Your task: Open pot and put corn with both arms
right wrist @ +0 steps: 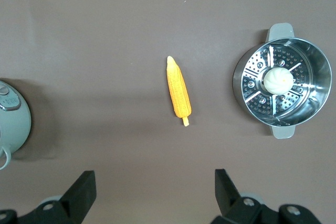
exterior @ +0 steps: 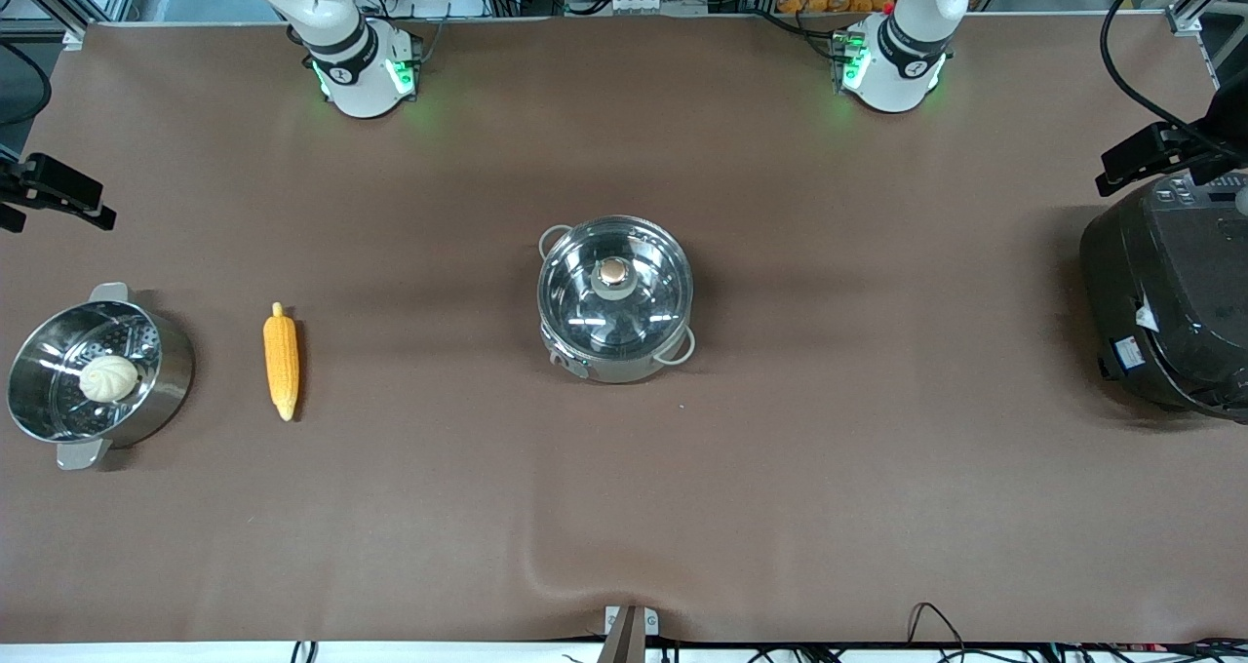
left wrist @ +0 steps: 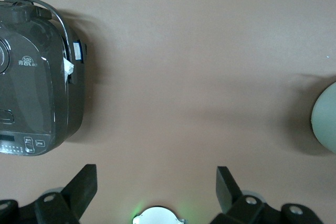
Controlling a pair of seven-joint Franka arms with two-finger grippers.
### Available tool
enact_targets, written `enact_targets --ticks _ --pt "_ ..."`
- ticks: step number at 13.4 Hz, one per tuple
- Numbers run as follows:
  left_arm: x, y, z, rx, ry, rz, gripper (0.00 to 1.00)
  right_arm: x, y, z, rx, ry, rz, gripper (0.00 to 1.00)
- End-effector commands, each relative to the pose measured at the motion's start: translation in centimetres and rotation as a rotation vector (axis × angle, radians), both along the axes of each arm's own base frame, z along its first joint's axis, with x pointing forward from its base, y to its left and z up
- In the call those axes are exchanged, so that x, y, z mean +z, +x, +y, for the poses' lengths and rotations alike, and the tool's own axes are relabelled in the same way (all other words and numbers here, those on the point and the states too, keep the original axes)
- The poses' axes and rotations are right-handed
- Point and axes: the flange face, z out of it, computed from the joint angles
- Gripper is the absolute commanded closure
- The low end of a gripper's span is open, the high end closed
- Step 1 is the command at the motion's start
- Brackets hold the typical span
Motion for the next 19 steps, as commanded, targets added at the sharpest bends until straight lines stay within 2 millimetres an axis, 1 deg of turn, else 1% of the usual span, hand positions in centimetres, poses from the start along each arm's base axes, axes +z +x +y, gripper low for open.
enact_targets --ticks 1,2,3,4,5,7,8,9,10,12,13,14,15,16,17,18,19 --pt "0.5 -0.2 -0.1 -0.013 -0.016 0.001 0.00 0.7 -0.5 -0.2 -0.019 0.013 -0.007 0.00" --pt "0.5 -0.1 -0.1 -0.015 -0.017 -0.001 0.00 0.8 -0.5 -0.2 -0.019 0.013 -0.010 0.00" --pt "0.3 0.0 -0.9 -0.026 -0.018 -0.001 0.00 0.8 -0.5 -0.2 -0.019 0.013 -0.008 0.00" --pt "-0.6 0.5 -2.0 -0.038 -0.028 0.018 0.00 0.8 -0.5 -0.1 -0.019 0.014 -0.008 0.00" --pt "-1.8 1.1 -4.0 -0.067 -0.054 0.032 0.00 0.8 -0.5 -0.2 -0.019 0.013 -0.010 0.00" --pt "-4.2 2.8 -9.5 -0.142 -0.066 0.011 0.00 0.8 -0.5 -0.2 -0.019 0.014 -0.013 0.00" --pt "-5.2 3.1 -13.1 -0.146 -0.063 -0.006 0.00 0.7 -0.5 -0.2 -0.019 0.014 -0.010 0.00" --pt "-6.8 3.5 -16.3 -0.097 -0.062 -0.002 0.00 0.4 -0.4 -0.1 -0.017 0.016 -0.001 0.00" --pt "-8.0 3.4 -19.7 -0.047 -0.063 -0.009 0.00 -0.1 -0.3 -0.1 -0.016 0.017 0.005 0.00" --pt "-10.5 2.6 -26.6 0.050 -0.066 -0.020 0.00 -1.0 0.4 0.3 -0.012 0.013 -0.025 0.00" --pt "-11.5 2.2 -29.4 0.115 -0.075 -0.036 0.00 -2.7 0.9 0.0 -0.015 0.012 -0.036 0.00" --pt "-13.0 1.7 -32.6 0.172 -0.085 -0.045 0.00 -5.2 1.5 -0.3 -0.014 0.013 -0.044 0.00" --pt "-14.5 0.8 -35.8 0.225 -0.092 -0.052 0.00 -7.1 2.1 0.5 -0.007 0.014 -0.071 0.00" --pt "-16.1 0.4 -38.8 0.274 -0.103 -0.055 0.00 -9.4 2.6 1.0 -0.002 0.013 -0.086 0.00" --pt "-17.7 0.2 -41.6 0.329 -0.113 -0.058 0.00 -12.1 2.9 0.8 0.001 0.010 -0.103 0.00" --pt "-19.1 0.2 -43.7 0.379 -0.129 -0.063 0.00 -14.6 3.0 0.8 0.003 0.008 -0.113 0.00" --pt "-20.5 0.2 -45.2 0.415 -0.141 -0.067 0.00 -17.3 3.1 1.3 0.016 -0.001 -0.104 0.00"
